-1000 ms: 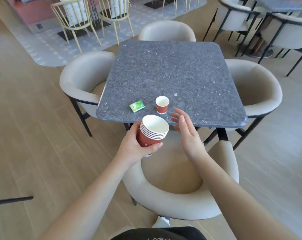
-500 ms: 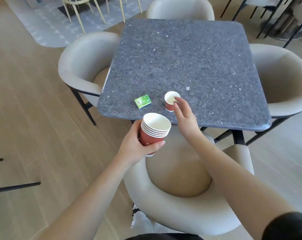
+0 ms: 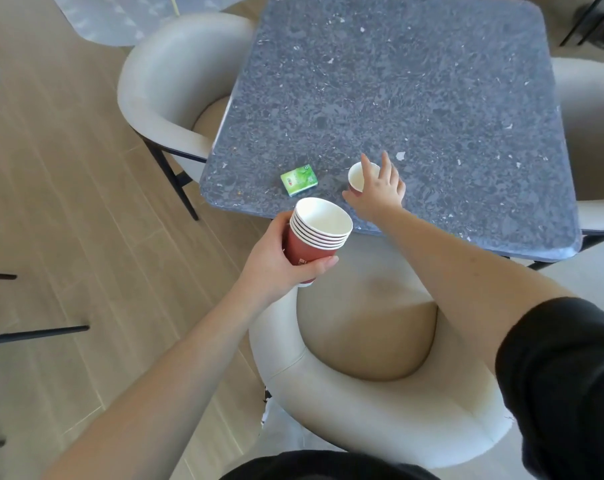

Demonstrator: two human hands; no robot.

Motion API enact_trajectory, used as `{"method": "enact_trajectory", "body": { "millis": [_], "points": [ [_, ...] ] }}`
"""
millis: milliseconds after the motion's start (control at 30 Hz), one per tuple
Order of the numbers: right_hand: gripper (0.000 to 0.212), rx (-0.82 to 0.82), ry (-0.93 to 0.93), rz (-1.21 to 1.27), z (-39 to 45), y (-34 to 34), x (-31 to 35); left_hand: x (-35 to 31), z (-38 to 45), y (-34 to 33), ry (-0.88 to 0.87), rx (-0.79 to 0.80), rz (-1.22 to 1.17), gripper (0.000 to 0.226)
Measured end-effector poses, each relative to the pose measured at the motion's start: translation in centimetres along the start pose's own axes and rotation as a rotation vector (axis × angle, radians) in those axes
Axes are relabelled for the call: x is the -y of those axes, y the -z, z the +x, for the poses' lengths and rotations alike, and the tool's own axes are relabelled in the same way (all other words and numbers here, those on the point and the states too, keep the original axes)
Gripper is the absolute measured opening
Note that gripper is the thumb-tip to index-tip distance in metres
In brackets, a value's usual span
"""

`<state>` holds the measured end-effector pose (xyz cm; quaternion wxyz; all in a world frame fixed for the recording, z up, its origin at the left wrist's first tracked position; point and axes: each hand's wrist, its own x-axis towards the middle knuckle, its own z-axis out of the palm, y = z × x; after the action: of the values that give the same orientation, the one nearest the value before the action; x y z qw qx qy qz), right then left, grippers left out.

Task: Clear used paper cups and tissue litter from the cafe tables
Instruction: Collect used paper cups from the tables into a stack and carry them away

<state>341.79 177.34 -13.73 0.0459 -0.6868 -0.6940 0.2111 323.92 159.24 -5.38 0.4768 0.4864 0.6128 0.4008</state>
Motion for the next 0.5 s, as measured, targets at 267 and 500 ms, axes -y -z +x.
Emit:
{"method": "enact_trajectory", "body": {
  "millis": [267,500],
  "points": [
    [0.077,0.171,0.162,-0.288,3.1,-0.9,-0.8,0.6,-0.2,0.1,0.021,-0.007,0.02,0.072],
    [0.051,0.159,0.132,-0.121,2.1,0.6,-0.4,1.2,-0.4,-0.1,0.044,-0.025,-0.001,0.071]
  ]
}}
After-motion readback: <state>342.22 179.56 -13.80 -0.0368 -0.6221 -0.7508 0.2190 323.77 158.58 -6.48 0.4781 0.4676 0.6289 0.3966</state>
